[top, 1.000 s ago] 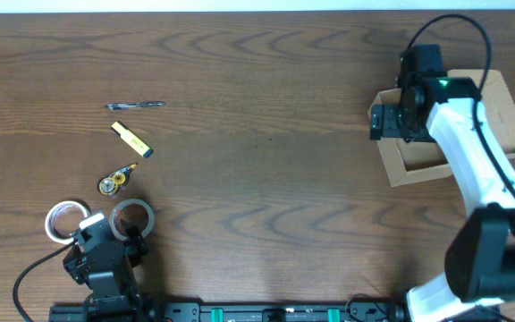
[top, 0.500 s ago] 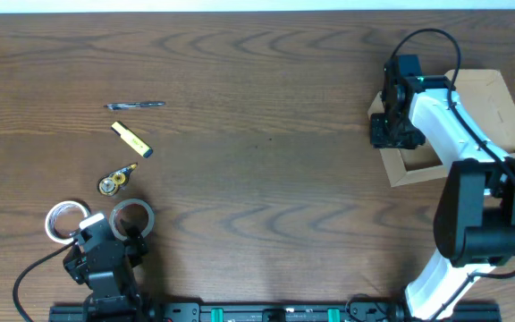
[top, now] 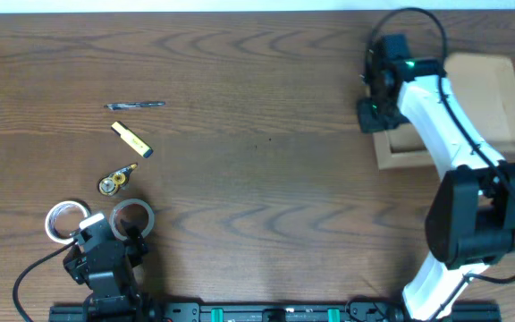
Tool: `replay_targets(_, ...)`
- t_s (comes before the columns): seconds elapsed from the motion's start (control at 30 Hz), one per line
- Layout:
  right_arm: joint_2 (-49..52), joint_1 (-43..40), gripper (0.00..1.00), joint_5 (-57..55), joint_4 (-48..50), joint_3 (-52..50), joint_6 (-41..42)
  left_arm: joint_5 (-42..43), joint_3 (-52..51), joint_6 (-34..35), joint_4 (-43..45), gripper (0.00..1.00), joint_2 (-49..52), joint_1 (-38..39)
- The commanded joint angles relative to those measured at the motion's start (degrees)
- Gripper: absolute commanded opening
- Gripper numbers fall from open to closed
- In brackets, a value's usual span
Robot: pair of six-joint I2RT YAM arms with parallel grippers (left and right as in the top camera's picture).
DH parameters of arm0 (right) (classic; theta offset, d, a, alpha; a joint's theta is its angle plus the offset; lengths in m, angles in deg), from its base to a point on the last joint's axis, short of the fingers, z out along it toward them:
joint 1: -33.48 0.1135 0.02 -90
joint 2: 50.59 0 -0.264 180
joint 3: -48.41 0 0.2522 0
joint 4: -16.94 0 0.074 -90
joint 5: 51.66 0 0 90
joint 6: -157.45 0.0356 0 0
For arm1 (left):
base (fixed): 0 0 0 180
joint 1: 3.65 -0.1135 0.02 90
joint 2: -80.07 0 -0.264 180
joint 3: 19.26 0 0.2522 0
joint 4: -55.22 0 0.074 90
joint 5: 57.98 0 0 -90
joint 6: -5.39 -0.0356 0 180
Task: Pack container
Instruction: 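Drag the box with the right gripper to the table center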
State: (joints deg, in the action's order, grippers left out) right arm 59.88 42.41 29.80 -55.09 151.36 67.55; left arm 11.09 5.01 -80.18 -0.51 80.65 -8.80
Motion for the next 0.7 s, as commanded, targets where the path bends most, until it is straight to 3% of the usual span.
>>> replay_targets(0.0,-0.42,6.21,0.01,-0.46,0.22,4.87,-9.53,0.0,-0.5,-0.59,-0.22,0.96,-0.33,-0.04)
replay_targets(0.23,-0.42,20.17,0.01,-0.26,4.0,7.21,-33.11,0.0,-0.5,-0.59,-0.22,0.95,-0.33,-0.04)
replay_targets(0.37,-0.42,25.97,0.01,-0.17,6.05,7.21,-35.71,0.0,-0.5,-0.59,-0.22,0.96,-0.33,-0.04)
replay_targets(0.47,-0.39,28.89,0.01,5.11,5.42,7.02,-42.99,0.0,-0.5,-0.59,-0.22,0.95,-0.33,-0.04)
replay_targets(0.67,0.31,29.24,0.01,12.46,1.16,7.02,-50.03,-0.02,-0.5,-0.59,-0.22,0.96,-0.33,-0.04)
